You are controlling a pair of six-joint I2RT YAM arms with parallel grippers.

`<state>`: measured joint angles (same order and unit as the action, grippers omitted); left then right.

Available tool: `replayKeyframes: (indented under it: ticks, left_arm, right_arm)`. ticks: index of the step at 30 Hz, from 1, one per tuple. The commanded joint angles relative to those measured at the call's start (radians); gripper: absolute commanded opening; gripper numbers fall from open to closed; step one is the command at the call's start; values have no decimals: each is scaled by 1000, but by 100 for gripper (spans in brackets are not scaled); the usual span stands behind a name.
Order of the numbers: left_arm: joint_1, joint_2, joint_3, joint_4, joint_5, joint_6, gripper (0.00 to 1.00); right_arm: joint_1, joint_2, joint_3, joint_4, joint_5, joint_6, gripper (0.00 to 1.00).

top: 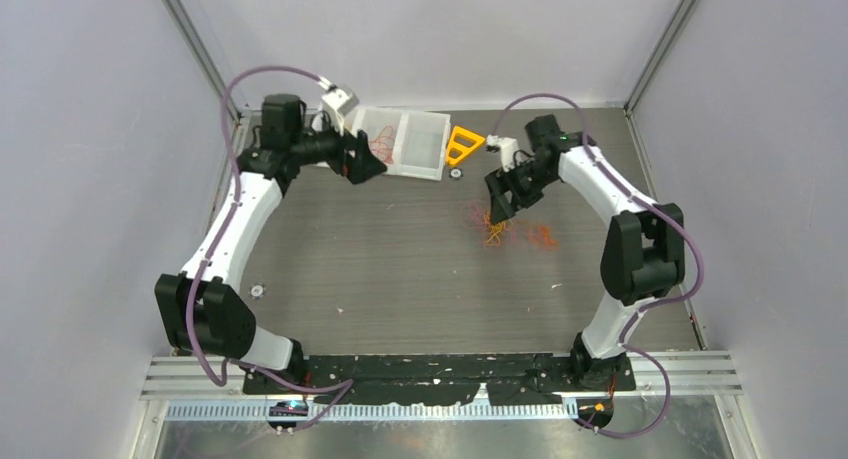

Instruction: Untangle the cables

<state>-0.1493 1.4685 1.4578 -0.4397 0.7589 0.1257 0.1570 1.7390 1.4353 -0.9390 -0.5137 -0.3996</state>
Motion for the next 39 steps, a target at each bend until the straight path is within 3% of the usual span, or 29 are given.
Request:
replayKeyframes:
  ticks: [1, 10, 12, 15, 16, 19, 23, 28, 33, 36, 39]
  left_arm:
    - [-81, -25, -156, 52, 87, -46, 89]
    - [-150, -6, -340, 274, 111, -325, 75]
    - [-158, -8, -365, 301, 94, -342, 73]
    - [-161, 2, -394, 336, 83, -389, 71]
    - [-162, 10, -404, 343, 97, -402, 71]
    - [-174, 27, -442, 358, 118, -417, 67]
    - [-195, 51, -487, 419, 137, -472, 57]
    - [-234, 95, -517, 554, 151, -590, 48]
    - [-258, 101, -575, 715, 161, -680, 47]
    - [-258, 75, -608, 748, 163, -632, 48]
    - [-259, 19, -606, 622, 173, -392, 49]
  right_arm:
    - [82, 100, -5, 81, 58, 71, 76]
    - [160, 239, -7, 191, 169, 119, 60]
    - [173, 243, -21, 208, 174, 121, 47]
    - [187, 224, -43, 224, 133, 103, 11]
    - [188, 184, -75, 237, 88, 96, 7]
    - [189, 14, -205, 342, -41, 64, 6]
    - [211, -130, -280, 396, -80, 34, 5]
    - [242, -175, -291, 362, -94, -8, 5]
    - [271, -198, -298, 349, -114, -28, 5]
    - [274, -207, -282, 326, -151, -32, 5]
    - [276, -218, -270, 284, -186, -40, 5]
